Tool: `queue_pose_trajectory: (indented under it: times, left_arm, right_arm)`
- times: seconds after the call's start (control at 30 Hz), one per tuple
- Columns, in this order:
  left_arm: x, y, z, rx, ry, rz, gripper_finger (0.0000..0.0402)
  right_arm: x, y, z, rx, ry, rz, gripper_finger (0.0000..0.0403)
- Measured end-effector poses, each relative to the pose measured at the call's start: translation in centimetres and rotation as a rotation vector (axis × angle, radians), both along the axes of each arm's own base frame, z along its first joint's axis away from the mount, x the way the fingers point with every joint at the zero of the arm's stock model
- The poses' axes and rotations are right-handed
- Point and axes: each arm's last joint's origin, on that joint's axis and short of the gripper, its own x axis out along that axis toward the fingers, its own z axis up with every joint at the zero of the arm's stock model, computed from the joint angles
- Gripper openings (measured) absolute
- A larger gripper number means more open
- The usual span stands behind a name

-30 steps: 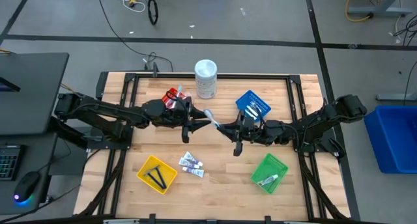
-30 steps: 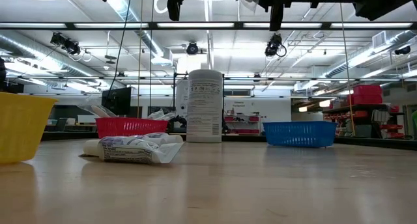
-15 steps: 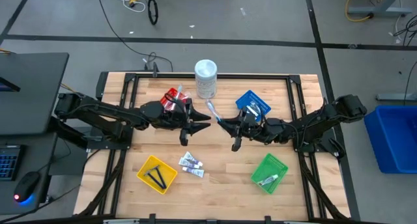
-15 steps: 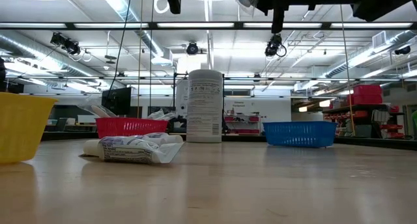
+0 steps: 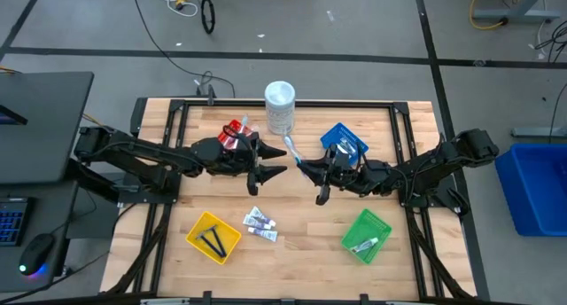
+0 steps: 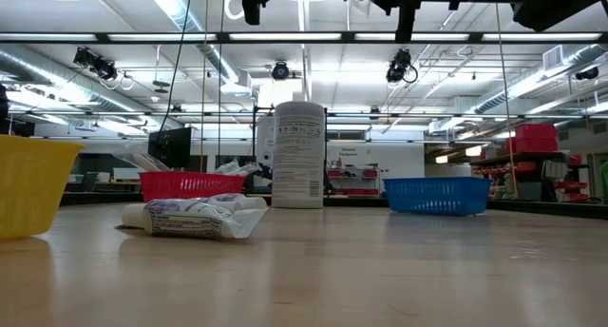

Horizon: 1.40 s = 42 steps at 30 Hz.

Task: Pick & Place Travel size toiletries
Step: Put the blue toothbrush into the orange basket

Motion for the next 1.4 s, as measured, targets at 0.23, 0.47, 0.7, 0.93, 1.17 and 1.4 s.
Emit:
queue_pose_trajectory:
  times: [0.23, 0.47, 0.7, 0.93, 1.17, 1.4]
  left_arm:
    - [0.0, 0.2, 0.0, -0.005, -0.001, 0.070, 0.0254]
    - [0.4, 0.2, -0.4, -0.007, -0.002, 0.069, 0.0251]
    - [2.3, -0.1, -1.8, -0.029, -0.085, 0.038, 0.0250]
    - [2.4, -0.1, -1.8, -0.021, -0.102, 0.040, 0.0249]
    - [2.3, -0.1, -1.7, -0.018, -0.120, 0.041, 0.0249]
    - [2.3, -0.1, -1.7, -0.014, -0.120, 0.025, 0.0223]
  right_arm:
    - [0.0, 0.0, 0.0, 0.000, 0.000, 0.000, 0.0035]
    - [0.0, 0.0, 0.0, -0.001, 0.001, 0.001, 0.0035]
    - [0.0, 0.0, -0.1, -0.002, 0.008, 0.001, 0.0035]
    - [0.0, 0.1, -0.1, -0.002, 0.008, 0.006, 0.0035]
    - [0.1, 0.2, -0.1, -0.020, 0.004, 0.075, 0.0035]
    - [0.1, 0.2, -0.3, -0.016, 0.028, 0.077, 0.0035]
